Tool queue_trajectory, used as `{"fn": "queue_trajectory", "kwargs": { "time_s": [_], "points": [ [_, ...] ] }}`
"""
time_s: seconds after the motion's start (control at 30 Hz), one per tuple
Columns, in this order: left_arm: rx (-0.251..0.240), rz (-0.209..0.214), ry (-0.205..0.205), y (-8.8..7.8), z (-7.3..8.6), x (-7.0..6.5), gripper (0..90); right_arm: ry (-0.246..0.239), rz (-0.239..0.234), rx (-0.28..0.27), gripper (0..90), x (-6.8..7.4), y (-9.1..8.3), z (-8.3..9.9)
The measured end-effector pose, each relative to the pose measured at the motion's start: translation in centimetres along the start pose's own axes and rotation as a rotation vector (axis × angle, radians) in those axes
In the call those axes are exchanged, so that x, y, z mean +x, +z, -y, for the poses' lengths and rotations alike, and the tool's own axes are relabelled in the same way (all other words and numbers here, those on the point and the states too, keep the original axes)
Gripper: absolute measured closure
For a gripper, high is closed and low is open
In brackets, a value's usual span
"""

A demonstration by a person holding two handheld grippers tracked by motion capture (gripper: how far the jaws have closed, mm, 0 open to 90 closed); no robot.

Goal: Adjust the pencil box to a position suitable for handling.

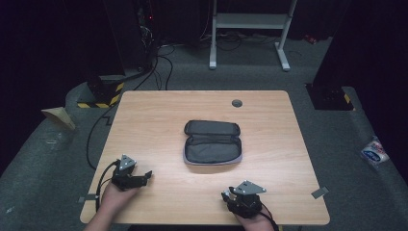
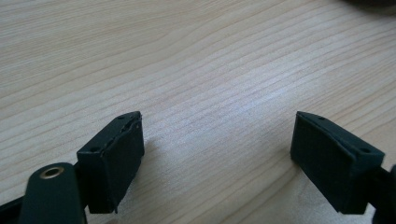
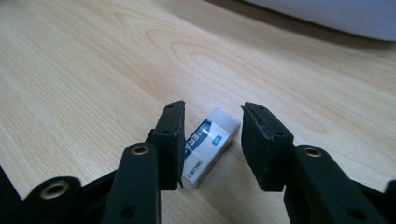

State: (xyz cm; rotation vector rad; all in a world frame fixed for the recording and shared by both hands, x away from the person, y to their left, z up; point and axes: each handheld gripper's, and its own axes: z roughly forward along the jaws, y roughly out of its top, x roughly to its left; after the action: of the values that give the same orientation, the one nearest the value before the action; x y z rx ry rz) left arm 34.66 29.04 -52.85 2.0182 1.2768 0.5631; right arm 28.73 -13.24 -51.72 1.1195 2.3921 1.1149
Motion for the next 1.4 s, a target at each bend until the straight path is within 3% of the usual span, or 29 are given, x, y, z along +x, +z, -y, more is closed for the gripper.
{"fn": "queue_trajectory", "kwargs": {
  "time_s": [0.3,0.8,0.9,1.1,1.4],
  "points": [
    [0.0,0.0,0.0,0.0,0.0,0.0,17.6,0.001,0.023,0.018,71.1,-0.3,0.1,0.1],
    [0.0,0.001,0.001,0.0,0.0,0.0,17.6,0.04,0.123,0.003,71.1,-3.1,-0.7,0.6],
    [0.0,0.001,0.002,0.0,0.0,0.0,17.6,0.047,0.129,0.005,67.5,-3.3,-0.7,0.7],
    [0.0,0.001,0.001,0.0,0.0,0.0,17.7,0.004,0.147,0.019,64.2,-3.2,-0.7,0.9],
    [-0.002,0.002,0.0,0.0,0.0,0.0,17.7,-0.019,0.145,0.016,72.1,-3.1,-0.6,0.8]
  ]
}}
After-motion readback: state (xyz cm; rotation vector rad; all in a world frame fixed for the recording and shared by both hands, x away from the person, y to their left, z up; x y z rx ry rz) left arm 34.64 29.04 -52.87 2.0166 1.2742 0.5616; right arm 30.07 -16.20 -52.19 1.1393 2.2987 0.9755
